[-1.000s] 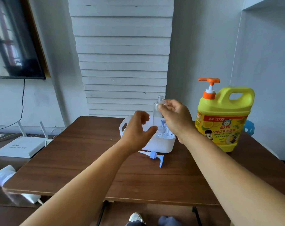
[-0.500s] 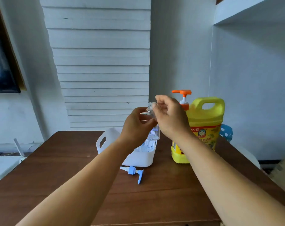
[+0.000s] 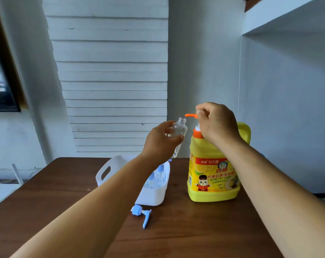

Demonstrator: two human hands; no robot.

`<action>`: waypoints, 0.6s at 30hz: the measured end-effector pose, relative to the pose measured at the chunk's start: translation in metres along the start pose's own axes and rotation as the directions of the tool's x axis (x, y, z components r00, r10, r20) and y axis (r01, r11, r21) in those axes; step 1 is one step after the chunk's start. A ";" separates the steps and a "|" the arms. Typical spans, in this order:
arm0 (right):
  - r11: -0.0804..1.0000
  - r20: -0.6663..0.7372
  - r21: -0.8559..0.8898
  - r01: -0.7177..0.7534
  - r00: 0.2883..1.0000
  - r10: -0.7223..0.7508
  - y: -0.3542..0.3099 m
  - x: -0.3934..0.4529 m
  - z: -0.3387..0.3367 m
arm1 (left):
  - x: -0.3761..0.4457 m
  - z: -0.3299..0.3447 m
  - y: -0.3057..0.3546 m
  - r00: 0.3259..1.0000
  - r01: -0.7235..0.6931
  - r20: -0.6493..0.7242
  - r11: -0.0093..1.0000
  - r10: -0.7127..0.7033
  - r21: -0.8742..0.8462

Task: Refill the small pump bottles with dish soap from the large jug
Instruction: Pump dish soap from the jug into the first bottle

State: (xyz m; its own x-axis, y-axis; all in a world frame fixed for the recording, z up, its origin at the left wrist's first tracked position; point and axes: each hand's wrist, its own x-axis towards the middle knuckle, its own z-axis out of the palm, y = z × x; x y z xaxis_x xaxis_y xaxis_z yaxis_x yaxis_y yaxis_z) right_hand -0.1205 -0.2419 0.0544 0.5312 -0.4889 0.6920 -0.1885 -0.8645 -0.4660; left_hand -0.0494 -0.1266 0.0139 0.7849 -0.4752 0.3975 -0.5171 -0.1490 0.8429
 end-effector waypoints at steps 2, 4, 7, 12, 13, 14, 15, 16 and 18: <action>1.000 0.036 0.011 -0.015 0.999 0.015 0.001 0.003 -0.003 | 0.003 0.000 0.001 1.000 -0.004 0.011 1.000 0.004 0.007; 0.999 0.067 0.032 -0.010 0.998 0.008 0.002 0.004 -0.006 | 0.006 0.001 0.002 1.000 -0.010 0.023 1.000 0.010 0.023; 0.998 0.083 0.060 0.012 0.996 -0.017 0.006 0.004 -0.010 | 0.009 0.002 0.002 0.999 -0.040 0.033 0.996 0.038 0.079; 0.998 0.094 0.058 0.030 0.995 -0.035 0.007 0.006 -0.010 | 0.016 0.001 0.003 0.995 -0.103 0.017 0.981 0.102 0.163; 0.998 0.096 0.051 0.035 0.995 -0.040 0.007 0.007 -0.010 | 0.017 0.000 0.003 0.993 -0.119 0.012 0.975 0.119 0.187; 0.998 0.100 0.042 0.038 0.994 -0.042 0.006 0.007 -0.009 | 0.018 0.000 0.002 0.991 -0.134 0.008 0.967 0.136 0.216; 0.999 0.106 0.033 0.036 0.994 -0.040 0.006 0.006 -0.008 | 0.018 -0.001 0.001 0.989 -0.146 0.004 0.959 0.150 0.244; 0.999 0.110 0.024 0.034 0.993 -0.036 0.005 0.005 -0.008 | 0.018 -0.001 0.000 0.987 -0.155 0.001 0.951 0.161 0.267; 0.999 0.111 0.013 0.030 0.993 -0.031 0.004 0.003 -0.006 | 0.018 -0.002 -0.001 0.986 -0.163 0.005 0.941 0.170 0.296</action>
State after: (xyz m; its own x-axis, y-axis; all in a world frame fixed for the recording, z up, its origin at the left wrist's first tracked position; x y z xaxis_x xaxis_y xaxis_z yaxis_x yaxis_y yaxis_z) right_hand -0.1243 -0.2473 0.0582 0.6255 -0.4455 0.6405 -0.1615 -0.8771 -0.4523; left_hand -0.0344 -0.1336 0.0211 0.6843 -0.4975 0.5331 -0.7159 -0.3197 0.6207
